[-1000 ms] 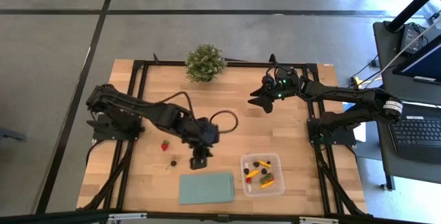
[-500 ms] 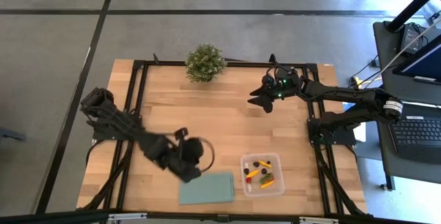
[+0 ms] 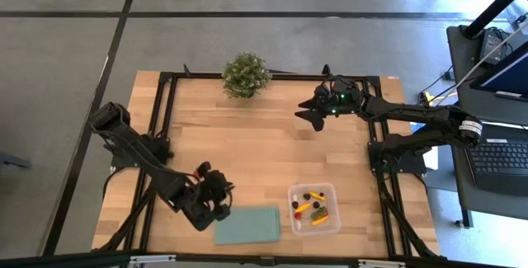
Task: Pick and placing Produce into tupperware
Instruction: Put the blueberry into the transparent bin
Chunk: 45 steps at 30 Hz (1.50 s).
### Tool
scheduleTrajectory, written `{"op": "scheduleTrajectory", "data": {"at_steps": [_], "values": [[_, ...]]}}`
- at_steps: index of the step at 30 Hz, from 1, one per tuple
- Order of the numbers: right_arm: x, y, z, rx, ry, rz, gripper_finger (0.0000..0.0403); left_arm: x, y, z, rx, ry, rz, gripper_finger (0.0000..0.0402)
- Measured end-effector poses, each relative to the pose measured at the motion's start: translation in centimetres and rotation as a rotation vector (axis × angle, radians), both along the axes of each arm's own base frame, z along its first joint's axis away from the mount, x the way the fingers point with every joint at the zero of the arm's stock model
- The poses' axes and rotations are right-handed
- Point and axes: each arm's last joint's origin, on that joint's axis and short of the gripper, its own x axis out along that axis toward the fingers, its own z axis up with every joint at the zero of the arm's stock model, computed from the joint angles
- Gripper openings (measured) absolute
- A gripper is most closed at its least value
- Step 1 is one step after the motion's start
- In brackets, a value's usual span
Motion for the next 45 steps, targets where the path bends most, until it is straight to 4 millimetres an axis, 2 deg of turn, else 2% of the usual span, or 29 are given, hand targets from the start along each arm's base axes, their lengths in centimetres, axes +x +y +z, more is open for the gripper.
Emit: {"op": "scheduleTrajectory", "data": {"at_steps": [4,8,12,16,24,30,35,39,45], "values": [[0.0,0.0,0.0,0.0,0.001,0.0,0.0259,-1.6,1.0,0.0,-0.008,-0.053,0.056,0.0018],[0.0,0.0,0.0,0.0,0.001,0.0,0.0259,-4.1,2.5,-0.4,-0.034,-0.098,0.123,0.0002],[0.0,0.0,0.0,0.0,0.001,-0.001,0.0259,-6.4,4.2,-1.4,-0.072,-0.108,0.183,0.0008],[0.0,0.0,0.0,0.001,0.001,-0.001,0.0259,-7.4,5.1,-2.0,-0.119,-0.098,0.204,0.0019],[0.0,0.0,0.0,0.001,0.002,-0.001,0.0259,-7.3,5.6,-2.3,-0.179,-0.036,0.231,0.0054],[0.0,0.0,0.0,0.0,0.002,-0.001,0.0259,-7.2,5.4,-2.5,-0.197,0.066,0.143,0.014],[0.0,0.0,0.0,0.001,0.002,-0.001,0.0259,-6.9,5.1,-2.3,-0.171,0.058,0.071,0.0201],[0.0,0.0,0.0,-0.001,0.002,0.0,0.0259,-6.7,4.8,-2.3,-0.251,0.06,0.071,0.0219],[0.0,0.0,0.0,0.001,0.002,-0.001,0.0259,-6.1,4.1,-1.8,-0.326,-0.021,0.057,0.0216]]}}
